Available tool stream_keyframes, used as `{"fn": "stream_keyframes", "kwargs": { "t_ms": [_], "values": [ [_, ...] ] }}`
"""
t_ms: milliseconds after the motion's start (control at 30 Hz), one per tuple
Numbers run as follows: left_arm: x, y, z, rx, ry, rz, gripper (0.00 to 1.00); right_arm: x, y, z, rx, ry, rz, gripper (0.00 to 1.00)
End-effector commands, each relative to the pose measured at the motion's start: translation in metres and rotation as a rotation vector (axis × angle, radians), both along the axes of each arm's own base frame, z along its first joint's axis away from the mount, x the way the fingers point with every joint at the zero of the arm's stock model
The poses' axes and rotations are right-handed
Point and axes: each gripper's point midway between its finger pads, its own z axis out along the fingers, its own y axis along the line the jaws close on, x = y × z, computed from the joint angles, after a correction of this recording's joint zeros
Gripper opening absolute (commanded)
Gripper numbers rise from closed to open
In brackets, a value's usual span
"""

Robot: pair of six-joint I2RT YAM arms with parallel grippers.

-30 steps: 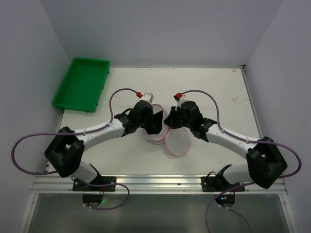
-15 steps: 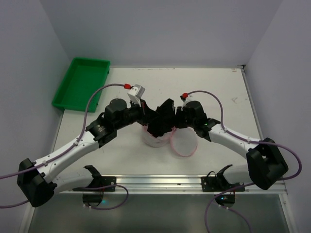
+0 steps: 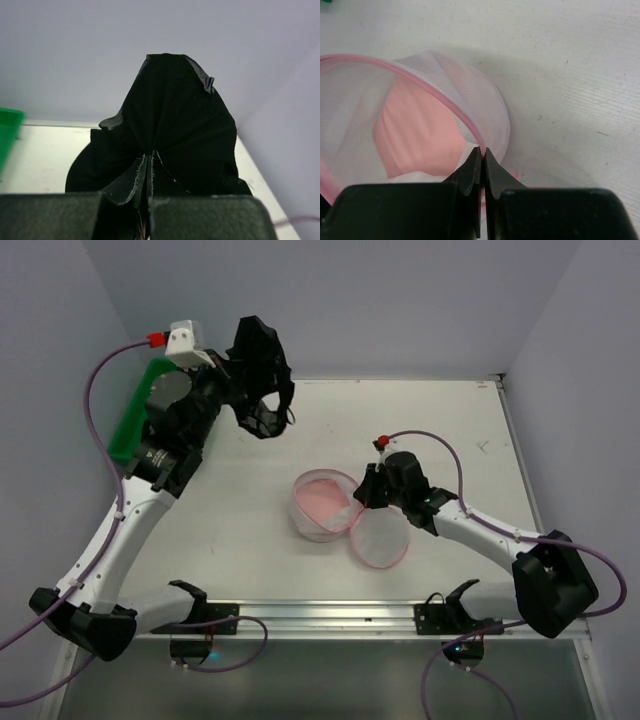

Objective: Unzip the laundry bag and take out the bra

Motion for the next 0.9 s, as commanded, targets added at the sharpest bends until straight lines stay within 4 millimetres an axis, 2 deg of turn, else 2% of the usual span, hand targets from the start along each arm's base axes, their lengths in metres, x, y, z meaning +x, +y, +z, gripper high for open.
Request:
{"fn": "stream_keyframes", "kwargs": {
  "t_ms": [0, 33, 67, 100, 133, 167, 233, 267, 300, 333, 400, 433, 467, 533, 567, 633, 667, 733, 767, 833, 867],
  "values": [
    [0.032, 0.061, -0.001, 0.106, 0.012, 0.249, 0.0, -0.001, 0.004, 0.023, 0.045, -0.049, 0.024, 0.0],
    [0.039, 0.072, -0.001, 0.111, 0.015, 0.285, 0.0, -0.005, 0.003, 0.021, 0.038, -0.034, 0.028, 0.0],
    [0.049, 0.098, 0.004, 0.109, 0.017, 0.363, 0.0, -0.006, 0.004, 0.023, 0.045, -0.035, 0.035, 0.0],
    [0.065, 0.108, -0.009, 0.123, 0.052, 0.398, 0.0, -0.006, 0.005, 0.028, 0.051, -0.044, 0.042, 0.0],
    [0.073, 0.119, -0.011, 0.124, 0.062, 0.43, 0.0, -0.007, 0.006, 0.029, 0.053, -0.044, 0.047, 0.0],
    [0.082, 0.142, -0.016, 0.12, 0.074, 0.484, 0.0, -0.007, 0.007, 0.031, 0.059, -0.045, 0.053, 0.0],
    [0.106, 0.163, -0.026, 0.111, 0.089, 0.528, 0.0, -0.01, 0.01, 0.036, 0.076, -0.046, 0.076, 0.0],
    [0.114, 0.185, -0.031, 0.098, 0.099, 0.571, 0.0, -0.011, 0.012, 0.037, 0.082, -0.048, 0.083, 0.0],
    [0.129, 0.197, -0.042, 0.088, 0.113, 0.589, 0.0, -0.012, 0.014, 0.04, 0.09, -0.047, 0.101, 0.0],
    [0.144, 0.22, -0.061, 0.065, 0.151, 0.622, 0.0, -0.012, 0.016, 0.042, 0.095, -0.05, 0.111, 0.0],
    [0.159, 0.237, -0.071, 0.039, 0.153, 0.632, 0.0, -0.015, 0.018, 0.044, 0.099, -0.049, 0.13, 0.0],
    [0.165, 0.252, -0.069, 0.026, 0.143, 0.652, 0.0, -0.017, 0.019, 0.044, 0.104, -0.045, 0.148, 0.0],
    [0.179, 0.257, -0.09, 0.02, 0.173, 0.648, 0.0, -0.018, 0.02, 0.045, 0.105, -0.049, 0.157, 0.0],
    [0.195, 0.274, -0.086, -0.001, 0.126, 0.654, 0.0, -0.02, 0.022, 0.045, 0.11, -0.048, 0.171, 0.0],
    [0.209, 0.275, -0.105, -0.005, 0.15, 0.63, 0.0, -0.02, 0.021, 0.045, 0.108, -0.051, 0.176, 0.0],
    [0.222, 0.283, -0.112, -0.01, 0.137, 0.625, 0.0, -0.021, 0.022, 0.043, 0.109, -0.045, 0.181, 0.0],
    [0.233, 0.287, -0.127, -0.004, 0.154, 0.628, 0.0, -0.021, 0.023, 0.043, 0.111, -0.042, 0.186, 0.0],
    [0.242, 0.294, -0.141, 0.004, 0.16, 0.639, 0.0, -0.02, 0.025, 0.041, 0.112, -0.037, 0.189, 0.0],
    [0.25, 0.298, -0.165, 0.014, 0.196, 0.647, 0.0, -0.02, 0.026, 0.042, 0.12, -0.033, 0.19, 0.0],
    [0.257, 0.303, -0.19, 0.024, 0.234, 0.655, 0.0, -0.019, 0.027, 0.038, 0.113, -0.018, 0.189, 0.0],
    [0.262, 0.304, -0.217, 0.033, 0.275, 0.654, 0.01, -0.017, 0.028, 0.038, 0.113, -0.015, 0.188, 0.0]
  ]
}}
